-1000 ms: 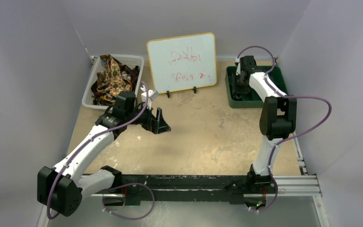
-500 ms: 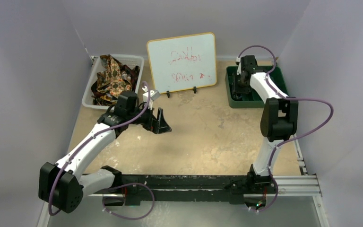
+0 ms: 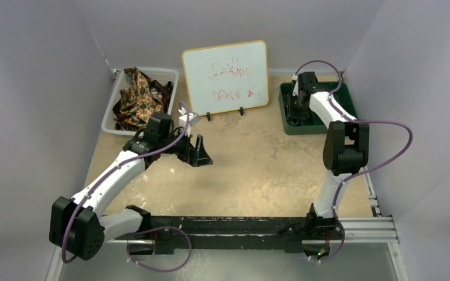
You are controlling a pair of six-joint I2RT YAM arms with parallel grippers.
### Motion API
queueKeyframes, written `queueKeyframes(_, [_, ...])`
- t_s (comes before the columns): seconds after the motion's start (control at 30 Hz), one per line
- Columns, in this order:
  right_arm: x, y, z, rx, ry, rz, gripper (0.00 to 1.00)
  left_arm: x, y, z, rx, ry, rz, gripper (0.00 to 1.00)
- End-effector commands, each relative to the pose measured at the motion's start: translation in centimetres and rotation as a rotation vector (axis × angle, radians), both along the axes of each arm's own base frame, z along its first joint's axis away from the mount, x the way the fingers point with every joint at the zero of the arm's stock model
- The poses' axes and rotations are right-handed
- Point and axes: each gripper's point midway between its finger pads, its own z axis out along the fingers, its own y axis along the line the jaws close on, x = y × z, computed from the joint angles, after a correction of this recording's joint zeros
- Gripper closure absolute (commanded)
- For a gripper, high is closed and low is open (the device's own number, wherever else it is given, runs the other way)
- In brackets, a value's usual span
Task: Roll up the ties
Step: Place the tie in the storage box.
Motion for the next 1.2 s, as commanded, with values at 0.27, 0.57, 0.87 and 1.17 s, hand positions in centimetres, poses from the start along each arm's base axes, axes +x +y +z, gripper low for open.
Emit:
queueKeyframes(0.27, [-1.3, 1.0, -0.6, 0.007, 0.060, -0.009, 1.00, 0.5, -0.3, 1.5, -0.018, -0.060, -0.026, 0.08])
queueKeyframes(0.57, [-1.9, 0.9, 2.2, 0.018, 0.007, -0.046, 1.00, 0.3, -0.7, 1.2, -0.038, -0.035, -0.051, 0.09])
queueKeyframes(0.87, [-2.6, 1.1, 0.6, 0.019, 0.052, -0.062, 1.00, -0.2, -0.6, 1.3, -0.041, -0.032, -0.056, 0.09])
queueKeyframes(1.17, [-3.5, 2.9, 0.7, 0.074, 0.055, -0.026, 1.00, -0.3, -0.7, 1.1, -0.048, -0.028, -0.067, 0.09])
